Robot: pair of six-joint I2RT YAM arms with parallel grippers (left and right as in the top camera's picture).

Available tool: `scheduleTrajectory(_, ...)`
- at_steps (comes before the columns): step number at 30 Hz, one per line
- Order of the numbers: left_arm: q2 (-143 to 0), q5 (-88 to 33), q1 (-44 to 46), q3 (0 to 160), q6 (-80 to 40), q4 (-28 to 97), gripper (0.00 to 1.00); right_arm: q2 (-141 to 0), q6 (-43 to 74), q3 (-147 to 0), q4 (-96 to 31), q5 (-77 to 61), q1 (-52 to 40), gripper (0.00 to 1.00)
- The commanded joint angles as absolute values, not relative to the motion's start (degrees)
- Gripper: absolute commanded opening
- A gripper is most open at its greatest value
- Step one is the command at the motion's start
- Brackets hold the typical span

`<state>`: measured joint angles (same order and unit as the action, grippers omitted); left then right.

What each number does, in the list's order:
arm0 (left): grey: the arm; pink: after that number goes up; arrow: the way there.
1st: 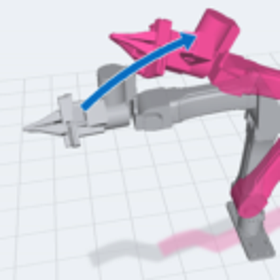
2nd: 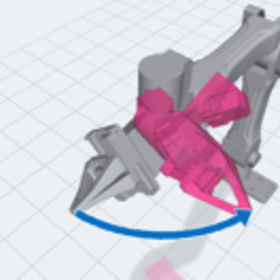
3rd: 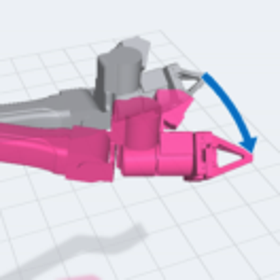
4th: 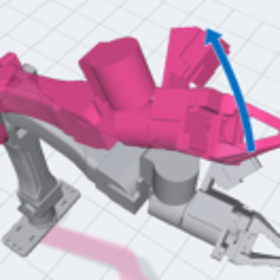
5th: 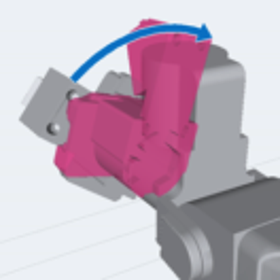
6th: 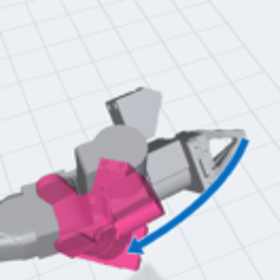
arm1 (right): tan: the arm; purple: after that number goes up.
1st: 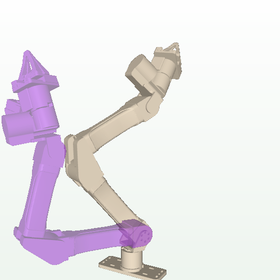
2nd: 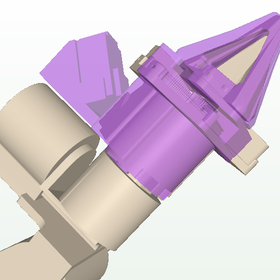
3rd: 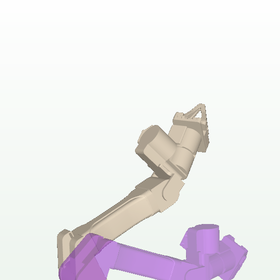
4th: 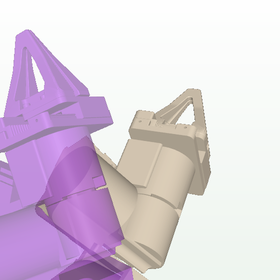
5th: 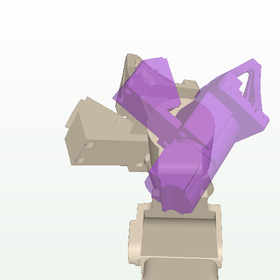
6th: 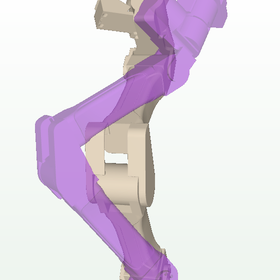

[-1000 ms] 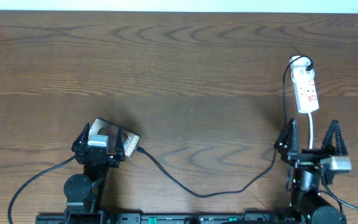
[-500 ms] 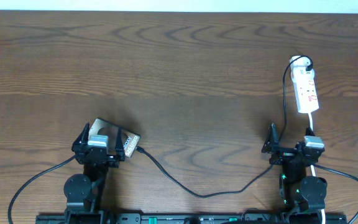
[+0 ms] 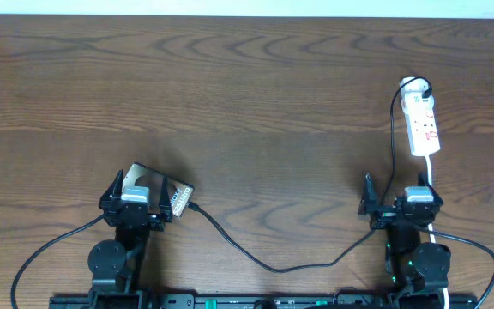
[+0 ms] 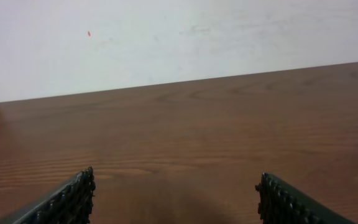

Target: Plug charger to phone and switch on socket

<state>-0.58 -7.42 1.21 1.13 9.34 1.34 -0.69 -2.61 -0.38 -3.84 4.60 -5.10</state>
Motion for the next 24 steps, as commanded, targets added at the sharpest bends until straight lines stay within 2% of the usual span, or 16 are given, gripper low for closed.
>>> scheduleTrajectory(1,-0.2,-9.4,0.9,0.3,10.3,3.4,0.82,-0.3,-6.5,-0.3,-4.5,1.9,-5.3,0.99)
scheduleTrajectory(24,-0.2,-9.4,0.9,0.3,10.3,3.4,0.82,-0.3,-2.0,-0.3,-4.5,1.5,-5.3,0.99)
